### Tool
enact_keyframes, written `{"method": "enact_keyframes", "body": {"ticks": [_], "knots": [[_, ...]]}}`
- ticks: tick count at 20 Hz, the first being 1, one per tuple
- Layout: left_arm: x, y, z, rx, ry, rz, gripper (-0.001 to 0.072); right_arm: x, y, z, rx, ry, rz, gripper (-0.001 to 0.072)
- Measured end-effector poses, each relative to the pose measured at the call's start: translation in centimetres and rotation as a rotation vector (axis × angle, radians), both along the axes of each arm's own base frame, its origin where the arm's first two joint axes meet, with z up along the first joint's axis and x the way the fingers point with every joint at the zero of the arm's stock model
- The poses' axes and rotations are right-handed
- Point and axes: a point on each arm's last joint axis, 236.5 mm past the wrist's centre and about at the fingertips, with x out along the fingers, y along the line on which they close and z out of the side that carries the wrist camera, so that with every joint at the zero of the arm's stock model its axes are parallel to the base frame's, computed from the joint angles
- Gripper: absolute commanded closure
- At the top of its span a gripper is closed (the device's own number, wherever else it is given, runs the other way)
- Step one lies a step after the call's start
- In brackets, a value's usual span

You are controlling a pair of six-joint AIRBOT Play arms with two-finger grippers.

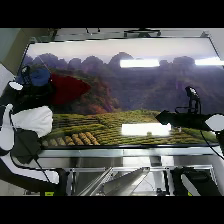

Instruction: Fold the shirts.

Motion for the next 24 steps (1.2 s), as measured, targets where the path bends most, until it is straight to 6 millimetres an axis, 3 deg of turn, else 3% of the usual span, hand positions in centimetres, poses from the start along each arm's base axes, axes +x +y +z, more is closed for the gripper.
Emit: {"method": "enact_keyframes", "body": {"ticks": [1,2,3,4,6,9,12,14,17,19,21,24], "knots": [[0.3,-0.4,-1.0,-0.008,0.020,-0.013,0.0042,0.1,0.0,0.0,-0.002,-0.002,-0.001,0.0137],[0.4,-1.1,-2.1,-0.020,0.047,-0.036,0.0247,0.1,-0.1,0.0,-0.002,-0.005,-0.003,0.0137],[0.5,-1.8,-2.9,-0.031,0.070,-0.056,0.0566,0.2,-0.1,0.0,-0.003,-0.007,-0.004,0.0137],[0.6,-2.6,-3.4,-0.041,0.090,-0.082,0.0689,0.2,-0.1,0.0,-0.006,-0.007,-0.004,0.0137],[0.7,-4.0,-3.7,-0.055,0.117,-0.127,0.0690,0.3,-0.2,0.0,-0.006,-0.010,-0.005,0.0137],[0.9,-6.4,-1.9,-0.066,0.117,-0.196,0.0691,0.3,-0.2,0.0,-0.006,-0.010,-0.006,0.0138],[1.3,-11.0,3.2,-0.143,0.056,-0.277,0.0690,0.4,-0.2,0.1,-0.007,-0.017,-0.007,0.0138],[0.6,-16.3,8.1,-0.243,-0.005,-0.374,0.0690,0.8,-0.3,0.4,-0.013,-0.037,-0.005,0.0138],[-2.9,-25.3,15.6,-0.368,-0.085,-0.568,0.0689,1.7,-1.1,1.5,-0.025,-0.080,-0.017,0.0138],[-6.0,-30.3,19.0,-0.413,-0.112,-0.685,0.0689,2.5,-2.3,2.2,-0.034,-0.106,-0.045,0.0138],[-9.2,-34.5,20.5,-0.443,-0.098,-0.781,0.0688,2.9,-3.6,2.5,-0.044,-0.116,-0.074,0.0137],[-13.2,-39.2,19.2,-0.451,-0.036,-0.869,0.0685,2.7,-4.7,2.4,-0.058,-0.107,-0.082,0.0138]]}}
